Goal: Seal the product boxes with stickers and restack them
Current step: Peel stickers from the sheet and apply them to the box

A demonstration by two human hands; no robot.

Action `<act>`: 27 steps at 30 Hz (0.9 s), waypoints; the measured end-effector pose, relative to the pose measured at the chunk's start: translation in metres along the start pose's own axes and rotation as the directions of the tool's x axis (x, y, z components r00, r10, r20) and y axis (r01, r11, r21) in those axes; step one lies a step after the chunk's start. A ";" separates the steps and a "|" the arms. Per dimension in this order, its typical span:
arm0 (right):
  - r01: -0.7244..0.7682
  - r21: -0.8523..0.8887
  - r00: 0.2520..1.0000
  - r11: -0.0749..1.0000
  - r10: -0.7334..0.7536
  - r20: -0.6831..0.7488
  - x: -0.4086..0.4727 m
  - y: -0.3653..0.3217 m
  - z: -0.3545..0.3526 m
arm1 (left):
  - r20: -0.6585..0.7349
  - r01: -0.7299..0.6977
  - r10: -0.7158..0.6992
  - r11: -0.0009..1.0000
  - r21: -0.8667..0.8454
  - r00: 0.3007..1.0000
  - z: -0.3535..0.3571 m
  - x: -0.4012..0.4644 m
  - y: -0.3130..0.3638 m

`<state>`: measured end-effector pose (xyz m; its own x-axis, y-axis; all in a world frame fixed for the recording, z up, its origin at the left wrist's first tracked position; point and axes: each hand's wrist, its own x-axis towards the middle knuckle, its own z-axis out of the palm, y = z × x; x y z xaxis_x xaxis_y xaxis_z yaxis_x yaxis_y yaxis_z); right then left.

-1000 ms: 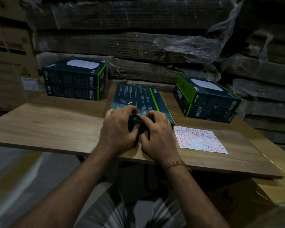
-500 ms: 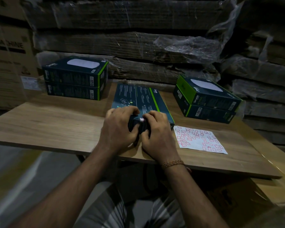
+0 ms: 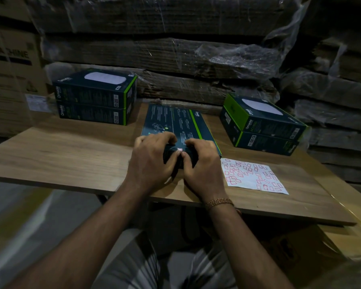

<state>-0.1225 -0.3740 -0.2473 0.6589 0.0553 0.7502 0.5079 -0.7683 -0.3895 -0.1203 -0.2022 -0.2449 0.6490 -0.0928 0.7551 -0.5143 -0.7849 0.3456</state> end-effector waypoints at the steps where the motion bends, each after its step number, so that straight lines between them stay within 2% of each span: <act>1: 0.003 -0.001 1.000 1.000 -0.003 -0.005 0.000 -0.001 0.000 | 0.002 -0.002 0.002 1.000 -0.007 1.000 0.000 0.000 0.001; 8: 0.009 0.002 1.000 1.000 -0.009 -0.018 -0.001 0.001 -0.001 | 0.017 0.003 -0.002 0.998 -0.055 1.000 -0.001 -0.002 0.000; 18: -0.007 0.029 1.000 1.000 0.007 -0.024 0.000 0.000 0.000 | -0.004 -0.012 0.012 0.999 -0.036 1.000 0.001 -0.001 -0.002; 23: 0.042 -0.005 0.999 0.999 -0.042 -0.002 -0.003 0.000 -0.003 | 0.028 -0.026 0.028 0.997 -0.071 0.999 -0.001 -0.006 -0.003; 27: 0.085 -0.022 0.996 0.996 -0.085 0.019 -0.005 0.001 -0.007 | 0.017 -0.092 0.094 0.994 -0.065 0.995 -0.004 -0.008 -0.002</act>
<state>-0.1295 -0.3793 -0.2479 0.6242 0.1325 0.7699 0.5501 -0.7743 -0.3128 -0.1272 -0.1971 -0.2495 0.6078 -0.1765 0.7742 -0.6071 -0.7317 0.3098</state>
